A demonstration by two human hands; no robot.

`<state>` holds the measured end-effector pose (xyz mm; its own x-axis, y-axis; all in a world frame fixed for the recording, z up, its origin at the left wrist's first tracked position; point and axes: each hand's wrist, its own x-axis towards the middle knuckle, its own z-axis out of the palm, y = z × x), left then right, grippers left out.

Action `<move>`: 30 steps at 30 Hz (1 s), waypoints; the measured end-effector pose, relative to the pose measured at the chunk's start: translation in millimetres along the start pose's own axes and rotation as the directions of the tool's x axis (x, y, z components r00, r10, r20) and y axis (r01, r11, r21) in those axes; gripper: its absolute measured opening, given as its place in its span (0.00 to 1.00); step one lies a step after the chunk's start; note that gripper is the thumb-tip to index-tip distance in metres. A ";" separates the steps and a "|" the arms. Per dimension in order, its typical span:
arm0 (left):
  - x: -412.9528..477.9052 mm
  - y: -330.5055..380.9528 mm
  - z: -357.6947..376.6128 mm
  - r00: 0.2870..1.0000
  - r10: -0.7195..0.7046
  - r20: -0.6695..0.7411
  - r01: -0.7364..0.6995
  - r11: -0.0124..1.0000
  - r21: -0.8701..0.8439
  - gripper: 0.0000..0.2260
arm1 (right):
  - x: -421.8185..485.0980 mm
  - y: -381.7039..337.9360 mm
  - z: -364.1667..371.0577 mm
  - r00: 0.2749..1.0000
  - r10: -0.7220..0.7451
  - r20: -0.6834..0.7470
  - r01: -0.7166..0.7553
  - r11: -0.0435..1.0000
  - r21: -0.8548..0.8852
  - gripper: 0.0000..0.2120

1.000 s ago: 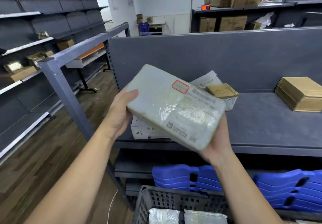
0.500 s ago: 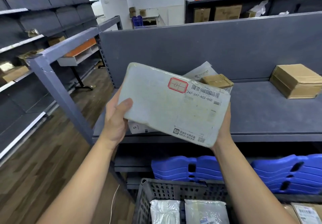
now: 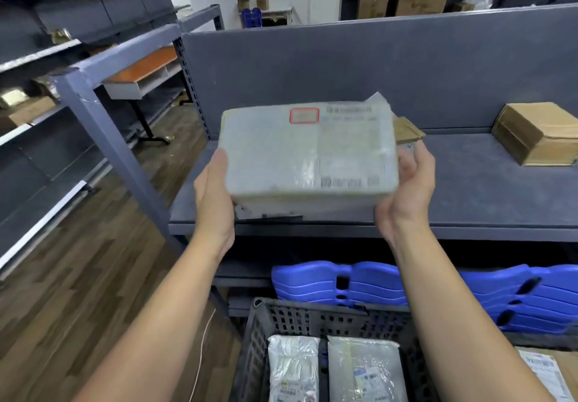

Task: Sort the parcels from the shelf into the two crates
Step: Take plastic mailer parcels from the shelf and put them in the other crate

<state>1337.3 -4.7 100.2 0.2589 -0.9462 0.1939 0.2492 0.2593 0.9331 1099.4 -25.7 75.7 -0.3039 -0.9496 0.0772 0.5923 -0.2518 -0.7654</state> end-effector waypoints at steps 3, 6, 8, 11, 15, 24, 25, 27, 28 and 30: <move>-5.2 7.3 -5.9 0.993 -0.092 0.072 0.083 0.988 0.127 0.11 | -20.1 -7.8 -2.9 0.997 -0.002 0.083 0.019 0.977 -0.212 0.30; -11.1 7.1 -24.1 0.968 -0.194 0.156 0.149 0.954 0.261 0.11 | -36.4 -14.6 -12.4 0.990 0.039 0.138 0.013 0.933 -0.359 0.34; -16.3 4.7 -35.3 0.938 -0.265 0.225 0.192 0.934 0.300 0.15 | -44.3 -17.5 -23.9 0.970 0.104 0.222 -0.010 0.922 -0.387 0.30; -26.5 -5.5 -56.4 0.898 -0.345 0.272 0.248 0.909 0.335 0.21 | -51.8 -14.2 -45.8 0.929 0.248 0.274 -0.085 0.865 -0.495 0.26; -49.0 -24.1 -75.5 0.857 -0.406 0.318 0.281 0.885 0.372 0.30 | -63.7 0.2 -73.0 0.886 0.349 0.304 -0.147 0.835 -0.529 0.25; -75.3 -40.7 -104.3 0.794 -0.449 0.410 0.329 0.884 0.331 0.27 | -109.2 23.2 -67.9 0.943 0.287 0.167 -0.166 0.844 -0.511 0.19; -75.7 -38.6 -107.3 0.793 -0.444 0.417 0.326 0.887 0.327 0.27 | -114.5 23.4 -64.3 0.947 0.280 0.158 -0.165 0.846 -0.508 0.19; -75.7 -36.7 -114.2 0.796 -0.434 0.421 0.317 0.893 0.320 0.29 | -124.0 24.8 -58.3 0.951 0.270 0.147 -0.161 0.845 -0.510 0.19; -76.0 -36.1 -117.3 0.797 -0.430 0.425 0.315 0.895 0.315 0.29 | -128.6 25.8 -55.2 0.953 0.266 0.146 -0.157 0.844 -0.513 0.20; -78.3 -35.7 -124.6 0.798 -0.422 0.430 0.312 0.900 0.305 0.29 | -138.6 28.5 -49.8 0.955 0.261 0.138 -0.159 0.848 -0.506 0.22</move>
<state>1424.4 84.2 14.0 -0.2999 -0.9477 -0.1090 0.0205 -0.1206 0.9925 1121.3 108.0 11.4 -0.0330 -0.9987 -0.0382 0.1730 0.0319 -0.9844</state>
